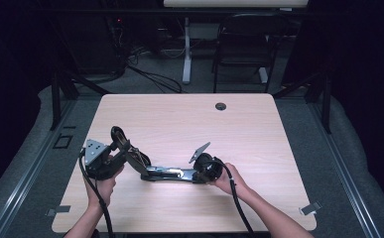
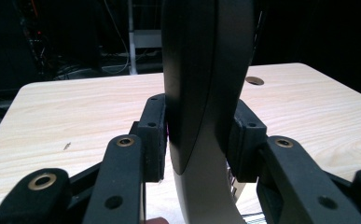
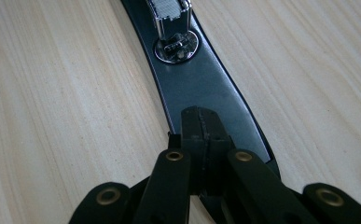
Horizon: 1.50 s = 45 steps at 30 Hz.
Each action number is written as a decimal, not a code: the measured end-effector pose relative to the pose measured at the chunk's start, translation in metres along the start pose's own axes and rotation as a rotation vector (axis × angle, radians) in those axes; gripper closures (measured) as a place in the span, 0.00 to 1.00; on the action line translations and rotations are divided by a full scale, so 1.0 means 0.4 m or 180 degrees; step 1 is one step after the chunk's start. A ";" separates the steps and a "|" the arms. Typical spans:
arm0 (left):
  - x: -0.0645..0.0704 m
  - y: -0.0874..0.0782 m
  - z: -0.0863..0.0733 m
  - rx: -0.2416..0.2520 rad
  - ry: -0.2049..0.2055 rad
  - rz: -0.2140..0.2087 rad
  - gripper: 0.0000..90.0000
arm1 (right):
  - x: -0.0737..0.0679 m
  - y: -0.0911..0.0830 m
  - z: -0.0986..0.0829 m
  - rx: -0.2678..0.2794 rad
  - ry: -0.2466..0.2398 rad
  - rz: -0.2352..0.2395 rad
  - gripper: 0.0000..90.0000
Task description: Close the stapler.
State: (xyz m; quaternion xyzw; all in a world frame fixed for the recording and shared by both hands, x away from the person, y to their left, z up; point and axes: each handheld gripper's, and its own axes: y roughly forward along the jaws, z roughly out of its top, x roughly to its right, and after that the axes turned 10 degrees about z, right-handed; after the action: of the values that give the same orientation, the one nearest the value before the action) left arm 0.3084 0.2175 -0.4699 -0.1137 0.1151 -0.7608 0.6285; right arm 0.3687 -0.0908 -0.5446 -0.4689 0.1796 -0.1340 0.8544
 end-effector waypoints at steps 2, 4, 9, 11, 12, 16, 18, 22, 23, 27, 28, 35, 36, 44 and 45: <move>0.007 0.000 0.001 0.0005 0.0027 -0.0011 0.71 | 0.000 0.000 0.000 -0.0002 0.0000 0.0001 1.00; 0.017 0.000 0.003 0.0023 0.0073 -0.0016 0.71 | 0.000 0.000 0.001 -0.0004 0.0001 0.0005 1.00; 0.036 0.000 0.004 0.0061 0.0168 0.0014 0.71 | 0.001 0.000 0.001 -0.0006 0.0007 0.0013 1.00; 0.038 0.000 0.004 0.0064 0.0187 0.0006 0.71 | 0.001 0.000 0.001 -0.0008 0.0008 0.0016 1.00; 0.040 -0.001 0.004 0.0068 0.0190 0.0011 0.71 | 0.001 0.000 0.001 -0.0007 0.0009 0.0018 1.00; 0.046 -0.001 0.004 0.0075 0.0246 0.0011 0.71 | 0.001 0.000 0.001 -0.0011 0.0012 0.0022 1.00; 0.053 -0.002 0.005 0.0070 0.0269 0.0042 0.71 | 0.001 -0.001 0.001 -0.0011 0.0012 0.0016 1.00; 0.075 -0.002 0.008 0.0077 0.0398 0.0081 0.71 | 0.002 -0.001 0.002 -0.0010 0.0015 0.0021 1.00; 0.079 -0.001 0.008 0.0082 0.0427 0.0082 0.71 | 0.002 -0.001 0.001 -0.0010 0.0018 0.0022 1.00; 0.090 0.001 0.008 0.0089 0.0478 0.0054 0.71 | 0.000 -0.001 0.002 -0.0017 0.0028 0.0017 1.00; 0.092 0.001 0.008 0.0092 0.0492 0.0058 0.71 | 0.001 -0.001 0.002 -0.0016 0.0026 0.0018 1.00; 0.103 0.001 0.008 0.0079 0.0559 0.0016 0.70 | 0.003 -0.001 0.002 -0.0008 0.0011 0.0027 1.00; 0.104 0.001 0.008 0.0083 0.0558 0.0020 0.70 | 0.003 -0.001 0.001 -0.0005 0.0013 0.0025 1.00; 0.124 0.004 0.008 0.0098 0.0673 0.0013 0.69 | 0.004 -0.001 0.001 -0.0005 0.0032 0.0038 1.00; 0.127 0.005 0.007 0.0106 0.0657 0.0017 0.69 | 0.004 -0.001 0.001 -0.0010 0.0031 0.0040 1.00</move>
State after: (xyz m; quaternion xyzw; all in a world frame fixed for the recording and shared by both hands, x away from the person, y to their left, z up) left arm 0.3016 0.1671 -0.4666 -0.0241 0.1668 -0.7686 0.6171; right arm 0.3705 -0.0913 -0.5443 -0.4684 0.1870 -0.1306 0.8536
